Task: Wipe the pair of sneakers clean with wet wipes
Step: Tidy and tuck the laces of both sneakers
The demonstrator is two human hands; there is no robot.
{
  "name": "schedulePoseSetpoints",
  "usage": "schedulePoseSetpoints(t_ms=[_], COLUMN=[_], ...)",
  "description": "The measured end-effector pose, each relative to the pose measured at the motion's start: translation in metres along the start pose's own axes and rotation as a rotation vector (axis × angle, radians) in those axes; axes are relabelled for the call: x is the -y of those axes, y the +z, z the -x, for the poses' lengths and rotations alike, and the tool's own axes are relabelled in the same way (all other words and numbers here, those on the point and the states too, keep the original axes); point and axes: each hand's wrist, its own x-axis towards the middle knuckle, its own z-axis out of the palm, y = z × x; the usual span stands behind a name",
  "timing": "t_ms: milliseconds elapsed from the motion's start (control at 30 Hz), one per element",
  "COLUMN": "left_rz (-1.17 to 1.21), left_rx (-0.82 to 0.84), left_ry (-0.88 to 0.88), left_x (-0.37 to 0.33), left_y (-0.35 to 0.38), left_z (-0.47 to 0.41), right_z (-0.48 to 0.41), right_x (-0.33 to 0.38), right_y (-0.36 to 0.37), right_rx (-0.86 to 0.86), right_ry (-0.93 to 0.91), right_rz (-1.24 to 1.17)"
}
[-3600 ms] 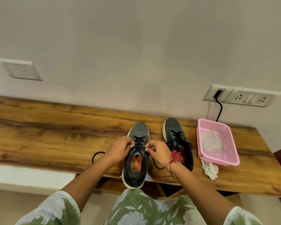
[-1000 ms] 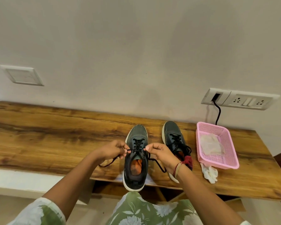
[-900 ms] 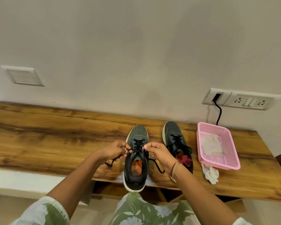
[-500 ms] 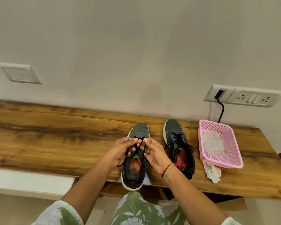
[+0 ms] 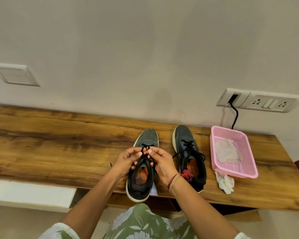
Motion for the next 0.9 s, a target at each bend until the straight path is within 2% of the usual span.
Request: schedulePoseSetpoints(t_ms=[167, 267, 433, 600, 733, 900], left_rz=[-0.082, -0.082, -0.026, -0.094, -0.094, -0.15], left_rx=[-0.025, -0.069, -0.044, 0.003, -0.026, -0.041], left_ry=[0.039, 0.065, 0.054, 0.046, 0.035, 0.076], left_x=[-0.004, -0.006, -0.015, -0.016, -0.018, -0.014], left_y=[-0.001, 0.003, 0.012, 0.013, 0.018, 0.014], left_z=[0.006, 0.005, 0.004, 0.001, 0.001, -0.003], right_z=[-0.002, -0.004, -0.009, -0.006, -0.008, -0.005], right_x=[0.003, 0.004, 0.006, 0.01, 0.011, 0.014], right_y=[0.008, 0.01, 0.007, 0.003, 0.003, 0.001], right_rx=[-0.044, -0.065, -0.027, 0.046, 0.013, 0.105], right_ry=[-0.04, -0.016, 0.096, 0.079, 0.105, 0.158], right_rz=[0.2, 0.227, 0.171, 0.148, 0.081, 0.036])
